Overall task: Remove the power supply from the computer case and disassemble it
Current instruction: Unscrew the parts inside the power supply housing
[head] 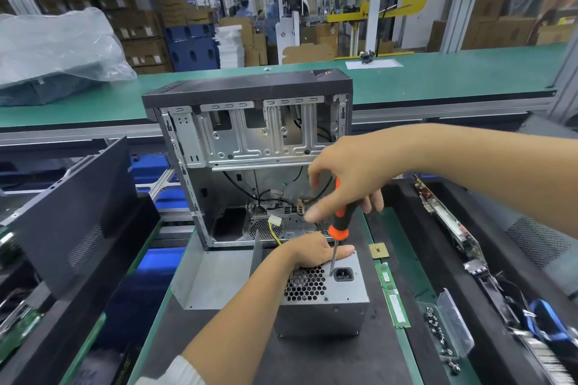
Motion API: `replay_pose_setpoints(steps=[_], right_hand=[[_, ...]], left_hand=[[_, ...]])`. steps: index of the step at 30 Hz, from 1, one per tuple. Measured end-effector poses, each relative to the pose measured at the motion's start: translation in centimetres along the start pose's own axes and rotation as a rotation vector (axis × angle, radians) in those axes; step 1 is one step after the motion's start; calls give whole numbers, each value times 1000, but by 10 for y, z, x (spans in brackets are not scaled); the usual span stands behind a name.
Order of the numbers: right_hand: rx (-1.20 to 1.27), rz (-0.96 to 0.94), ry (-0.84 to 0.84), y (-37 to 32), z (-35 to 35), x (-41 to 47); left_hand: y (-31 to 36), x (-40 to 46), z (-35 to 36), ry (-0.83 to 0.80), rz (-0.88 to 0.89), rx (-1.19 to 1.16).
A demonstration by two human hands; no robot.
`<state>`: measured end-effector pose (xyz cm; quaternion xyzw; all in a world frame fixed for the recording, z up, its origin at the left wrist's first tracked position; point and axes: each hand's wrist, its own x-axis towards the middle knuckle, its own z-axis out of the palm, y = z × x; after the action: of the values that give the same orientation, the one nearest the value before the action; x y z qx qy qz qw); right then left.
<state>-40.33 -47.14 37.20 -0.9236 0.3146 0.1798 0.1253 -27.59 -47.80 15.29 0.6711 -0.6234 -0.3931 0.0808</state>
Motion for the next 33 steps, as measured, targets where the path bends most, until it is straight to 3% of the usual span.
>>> replay_pose_setpoints(steps=[3, 10, 16, 21, 23, 28, 33], right_hand=[[-143, 59, 104, -2, 10, 11], [-338, -110, 89, 4, 0, 4], [-280, -123, 145, 7, -5, 3], [-228, -94, 156, 15, -14, -3], [-220, -84, 158, 18, -14, -5], [-194, -56, 156, 21, -11, -7], [-184, -27, 204, 26, -9, -4]], left_hand=[[1, -1, 1, -4, 9, 23], [6, -12, 2, 62, 98, 67], [5, -23, -3, 81, 188, 32], [-10, -43, -10, 338, 439, -13], [-15, -52, -7, 324, 489, -39], [-11, -58, 3, 327, 487, 197], [-8, -59, 2, 316, 510, 277]])
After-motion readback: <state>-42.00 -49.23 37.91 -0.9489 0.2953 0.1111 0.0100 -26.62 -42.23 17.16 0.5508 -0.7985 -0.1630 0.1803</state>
